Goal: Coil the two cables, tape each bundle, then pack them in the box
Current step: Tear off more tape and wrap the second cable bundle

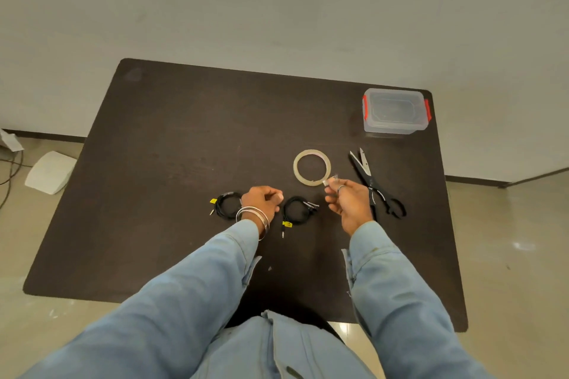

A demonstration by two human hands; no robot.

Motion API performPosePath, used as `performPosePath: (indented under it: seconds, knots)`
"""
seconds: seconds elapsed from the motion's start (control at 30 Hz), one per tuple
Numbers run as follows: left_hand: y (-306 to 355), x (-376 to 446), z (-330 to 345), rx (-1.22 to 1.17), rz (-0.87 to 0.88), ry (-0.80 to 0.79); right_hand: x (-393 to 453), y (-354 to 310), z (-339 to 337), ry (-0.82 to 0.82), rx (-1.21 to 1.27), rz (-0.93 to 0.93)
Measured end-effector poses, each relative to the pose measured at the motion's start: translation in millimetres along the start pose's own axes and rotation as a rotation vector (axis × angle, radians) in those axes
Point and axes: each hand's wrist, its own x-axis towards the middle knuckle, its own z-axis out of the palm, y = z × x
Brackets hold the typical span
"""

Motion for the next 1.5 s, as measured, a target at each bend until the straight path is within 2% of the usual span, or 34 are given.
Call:
performPosePath:
  seconds: [0.23,0.47,0.6,0.7,0.93,1.17,1.33,1.5]
  knots:
    - [13.6,-6.3,25.4,0.642,0.108,-0.08,1.4,15.5,2.7,-0.058,-0.101,-0.069]
    - [6.5,-10.3,40.1,0.781,0.154,0.073,7.2,16.9,4.0,-0.141,-0.17,-0.089]
    - [7.4,-7.2,36.4,0.707,0.232,0.054,10.8,13.9,3.4,-0.193,-0.177,-0.122]
    - [11.0,-6.0,31.2,0.558,0.244,0.009,14.1,11.9,4.2,-0.213,-0.221,-0.202]
    - [24.7,-14.8,17.1,0.288,0.285,-0.014,9.3,5.1,8.2,-0.288,-0.507,-0.569]
    - [32.6,-20.7,-4.3,0.052,0.26,0.001,-3.4,2.7,15.7,-0.324,-0.622,-0.892]
    - [35.2,-20.2,-23.2,-0.107,0.255,-0.052,-11.9,-1.2,24.9,-0.276,-0.6,-0.996]
    - [32.3,-15.7,-41.1,-0.155,0.293,-0.089,-14.9,-4.4,32.3,-0.349,-0.703,-1.09]
